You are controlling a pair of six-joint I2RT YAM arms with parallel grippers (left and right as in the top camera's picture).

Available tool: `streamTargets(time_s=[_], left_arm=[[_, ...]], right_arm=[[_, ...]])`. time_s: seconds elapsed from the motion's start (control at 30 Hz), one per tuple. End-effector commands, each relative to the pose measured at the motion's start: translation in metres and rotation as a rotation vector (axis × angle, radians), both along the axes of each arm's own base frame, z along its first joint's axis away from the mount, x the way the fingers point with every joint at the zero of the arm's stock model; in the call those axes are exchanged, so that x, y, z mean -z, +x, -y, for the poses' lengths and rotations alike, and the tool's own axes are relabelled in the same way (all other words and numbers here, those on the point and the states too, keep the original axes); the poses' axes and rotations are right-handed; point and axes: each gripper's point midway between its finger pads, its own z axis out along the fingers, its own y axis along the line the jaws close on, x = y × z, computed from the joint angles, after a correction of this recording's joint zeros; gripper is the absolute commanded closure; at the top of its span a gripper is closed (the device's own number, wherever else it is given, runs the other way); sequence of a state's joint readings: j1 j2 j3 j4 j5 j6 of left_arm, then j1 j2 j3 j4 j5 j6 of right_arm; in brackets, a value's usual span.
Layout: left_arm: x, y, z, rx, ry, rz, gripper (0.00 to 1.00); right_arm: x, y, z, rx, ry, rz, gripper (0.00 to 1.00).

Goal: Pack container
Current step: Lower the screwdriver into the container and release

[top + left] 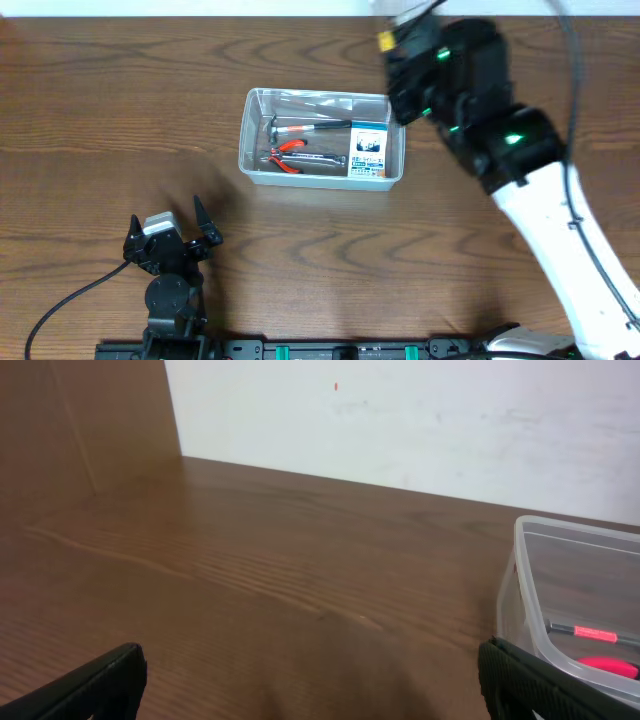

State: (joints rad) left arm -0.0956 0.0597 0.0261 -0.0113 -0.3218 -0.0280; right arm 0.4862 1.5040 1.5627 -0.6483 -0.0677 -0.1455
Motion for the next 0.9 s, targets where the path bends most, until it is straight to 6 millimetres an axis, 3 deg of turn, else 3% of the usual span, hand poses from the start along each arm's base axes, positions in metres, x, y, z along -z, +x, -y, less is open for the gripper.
streamTargets(time_s=[0.0,0.17,0.33,0.47,0.53,0.63,0.67,0.7,0.77,0.87], left_arm=[[0.016,-0.002,-0.003,-0.016,0.009,-0.048,0.02],[0.017,-0.002,-0.003,-0.016,0.009,-0.049,0.02],[0.017,-0.002,-0.003,-0.016,0.009,-0.049,0.02],[0.017,-0.002,-0.003,-0.016,0.009,-0.049,0.02],[0.017,-0.002,-0.003,-0.016,0.009,-0.049,0.02],[0.016,-0.002,-0.003,-0.016,0.009,-0.048,0.02],[0.017,-0.002,-0.003,-0.016,0.009,-0.049,0.02],[0.016,-0.002,-0.003,-0.016,0.009,-0.048,0.02],[0.016,-0.002,-0.003,-0.016,0.009,-0.048,0.02],[0.017,-0.002,-0.003,-0.016,0.009,-0.049,0.02]], right_arm=[[0.070,-0.008,-0.048,-0.306,-0.248,-0.007,0.99],[0.147,0.008,-0.083,-0.592,-0.506,0.074,0.99],[0.203,0.041,-0.095,-0.622,-0.550,0.101,0.97],[0.228,0.038,-0.103,-0.661,-0.530,0.062,0.72],[0.229,0.035,-0.106,-0.666,-0.518,0.052,0.52],[0.215,0.045,-0.103,-0.562,-0.515,0.062,0.35],[0.204,0.050,-0.100,-0.497,-0.505,0.067,0.18],[0.193,0.056,-0.095,-0.428,-0.491,0.068,0.08],[0.160,0.063,-0.082,-0.251,-0.425,0.068,0.01],[0.112,0.063,-0.054,-0.049,-0.308,0.054,0.03]])
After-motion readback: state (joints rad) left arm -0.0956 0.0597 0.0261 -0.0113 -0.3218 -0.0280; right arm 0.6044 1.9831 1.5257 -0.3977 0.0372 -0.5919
